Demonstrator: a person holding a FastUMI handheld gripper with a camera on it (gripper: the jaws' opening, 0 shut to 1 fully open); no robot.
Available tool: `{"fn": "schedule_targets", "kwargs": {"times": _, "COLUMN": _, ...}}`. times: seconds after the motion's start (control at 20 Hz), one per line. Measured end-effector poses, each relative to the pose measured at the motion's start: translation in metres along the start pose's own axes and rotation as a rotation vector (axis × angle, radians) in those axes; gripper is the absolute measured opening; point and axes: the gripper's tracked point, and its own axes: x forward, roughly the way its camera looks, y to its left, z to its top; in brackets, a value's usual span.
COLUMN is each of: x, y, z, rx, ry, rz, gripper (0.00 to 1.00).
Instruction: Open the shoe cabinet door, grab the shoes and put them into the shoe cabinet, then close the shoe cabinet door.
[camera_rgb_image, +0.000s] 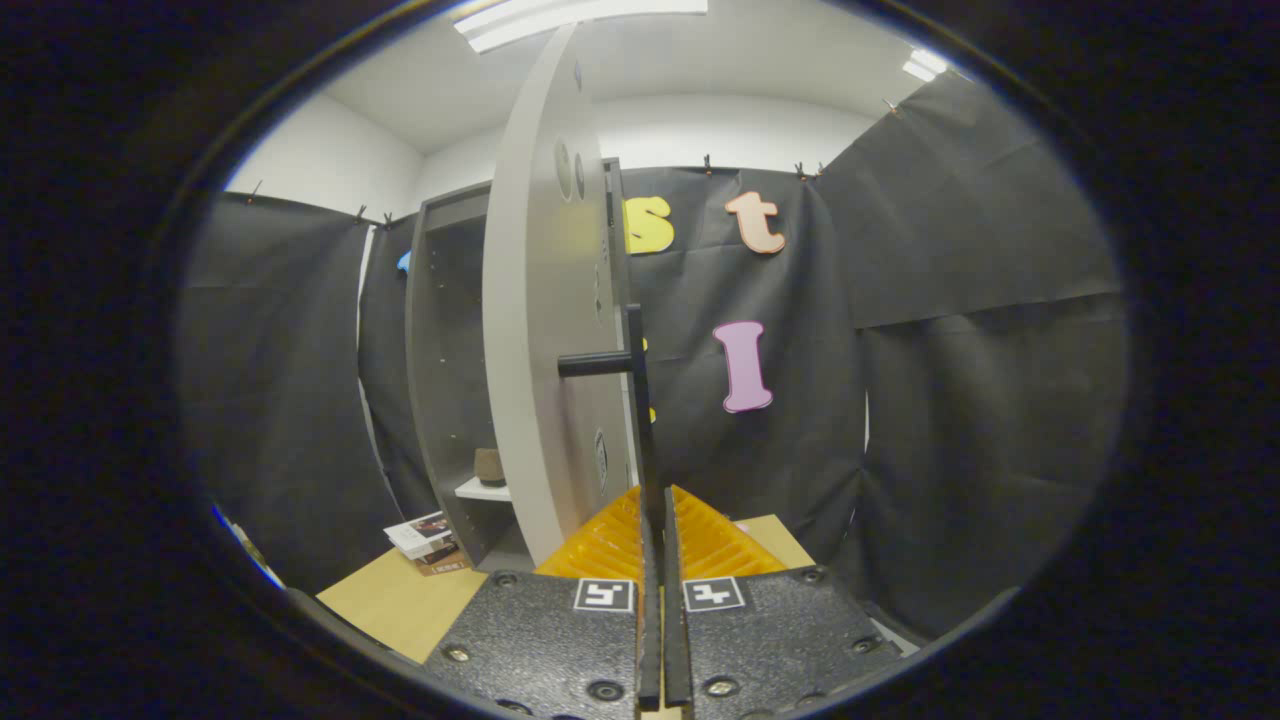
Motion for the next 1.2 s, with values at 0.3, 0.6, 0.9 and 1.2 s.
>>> {"fn": "schedule_targets", "kwargs": {"times": 0.3, "x": 0.002, "y": -0.004, "z": 0.001, "rx": -0.021, "ry": -0.029, "rz": 0.001, "gripper": 0.05}}
{"fn": "schedule_targets", "kwargs": {"times": 0.6, "x": -0.015, "y": -0.028, "z": -0.008, "rx": -0.115, "ry": -0.023, "rz": -0.091, "gripper": 0.20}}
{"fn": "schedule_targets", "kwargs": {"times": 0.9, "x": -0.062, "y": -0.042, "z": -0.030, "rx": -0.129, "ry": -0.015, "rz": -0.152, "gripper": 0.76}}
{"fn": "schedule_targets", "kwargs": {"times": 1.2, "x": -0.101, "y": -0.050, "z": -0.025, "rx": -0.132, "ry": -0.083, "rz": -0.243, "gripper": 1.00}}
